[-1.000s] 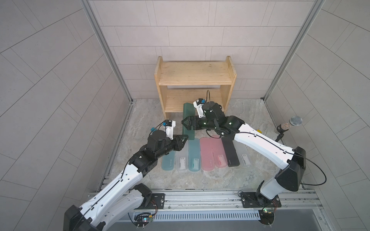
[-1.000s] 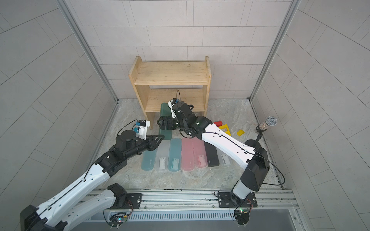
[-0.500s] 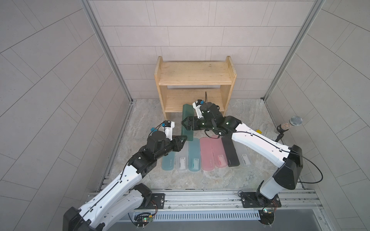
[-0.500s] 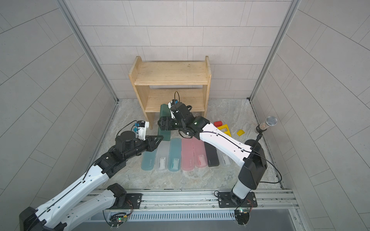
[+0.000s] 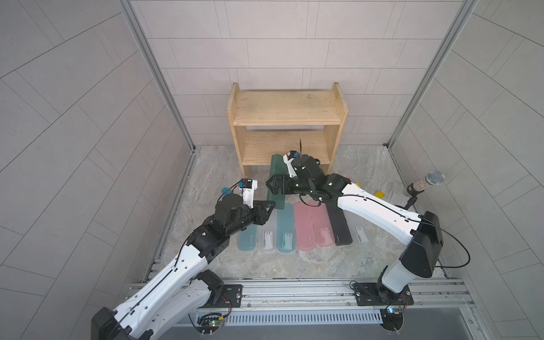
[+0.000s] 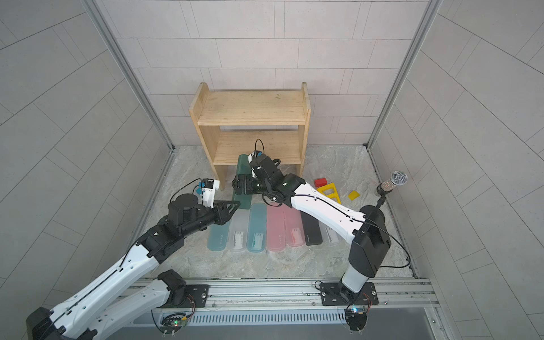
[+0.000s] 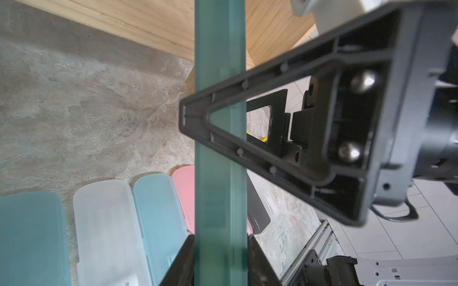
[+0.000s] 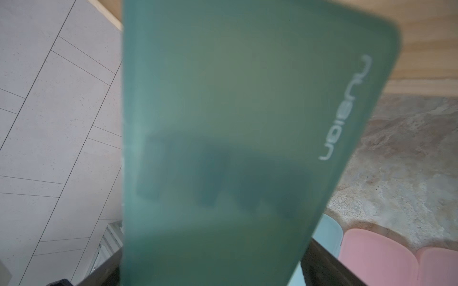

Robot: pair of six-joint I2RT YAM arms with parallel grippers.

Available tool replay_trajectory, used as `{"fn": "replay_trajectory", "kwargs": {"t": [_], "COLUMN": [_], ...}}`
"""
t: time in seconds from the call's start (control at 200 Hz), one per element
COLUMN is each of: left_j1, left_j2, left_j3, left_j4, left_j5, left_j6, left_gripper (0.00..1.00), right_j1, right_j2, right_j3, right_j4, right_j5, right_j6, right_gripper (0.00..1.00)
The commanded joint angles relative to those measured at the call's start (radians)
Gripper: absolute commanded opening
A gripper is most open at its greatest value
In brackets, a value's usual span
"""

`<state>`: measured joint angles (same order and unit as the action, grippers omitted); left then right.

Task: Remove the pencil cases from the shelf
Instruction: Pick up the pencil case from the shelf.

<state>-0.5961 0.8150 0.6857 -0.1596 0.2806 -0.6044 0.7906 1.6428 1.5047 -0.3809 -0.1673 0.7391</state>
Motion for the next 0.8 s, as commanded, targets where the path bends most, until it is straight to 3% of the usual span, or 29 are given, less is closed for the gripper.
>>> {"fn": "replay_trajectory", "kwargs": {"t": [0.0,0.095,0.19,0.415,0.475,0.53,0.625,0.72,0.79], "left_j1": [0.001,0.000,0.000,0.001,0.001,0.000,0.001,0.001,0.002], "left_j2": [-0.024,-0.033,-0.033,0.004,0.007,0.007,0.007,0.009,0.007], "left_j3": [0.017,0.007,-0.007,-0.013,-0.012,-0.012,-0.007,0.000,0.001], "left_j4": [0.045,0.058,0.075,0.101,0.104,0.104,0.104,0.098,0.090], "left_j5": [0.001,-0.001,0.001,0.000,-0.004,-0.012,-0.023,-0.036,-0.054], "left_j6": [0.028,0.022,0.013,-0.002,-0.003,-0.002,0.002,0.005,0.009], "left_gripper": [0.00,0.00,0.00,0.14,0.16,0.19,0.29,0.42,0.58], "right_j1": [0.003,0.003,0.005,0.006,0.006,0.004,0.003,0.000,-0.007], "right_j2": [-0.001,-0.007,-0.011,-0.039,-0.051,-0.059,-0.070,-0.089,-0.105], "right_j3": [-0.009,-0.011,-0.005,-0.010,-0.022,-0.031,-0.040,-0.060,-0.077], "right_j4": [0.023,0.030,0.025,-0.013,-0.015,-0.016,-0.025,-0.026,-0.024], "right_j5": [0.031,0.034,0.041,0.083,0.090,0.091,0.089,0.088,0.082], "right_j6": [0.014,0.019,0.021,0.009,0.004,0.000,-0.007,-0.009,-0.009], "right_gripper": [0.96,0.93,0.82,0.65,0.54,0.34,0.01,0.00,0.00]}}
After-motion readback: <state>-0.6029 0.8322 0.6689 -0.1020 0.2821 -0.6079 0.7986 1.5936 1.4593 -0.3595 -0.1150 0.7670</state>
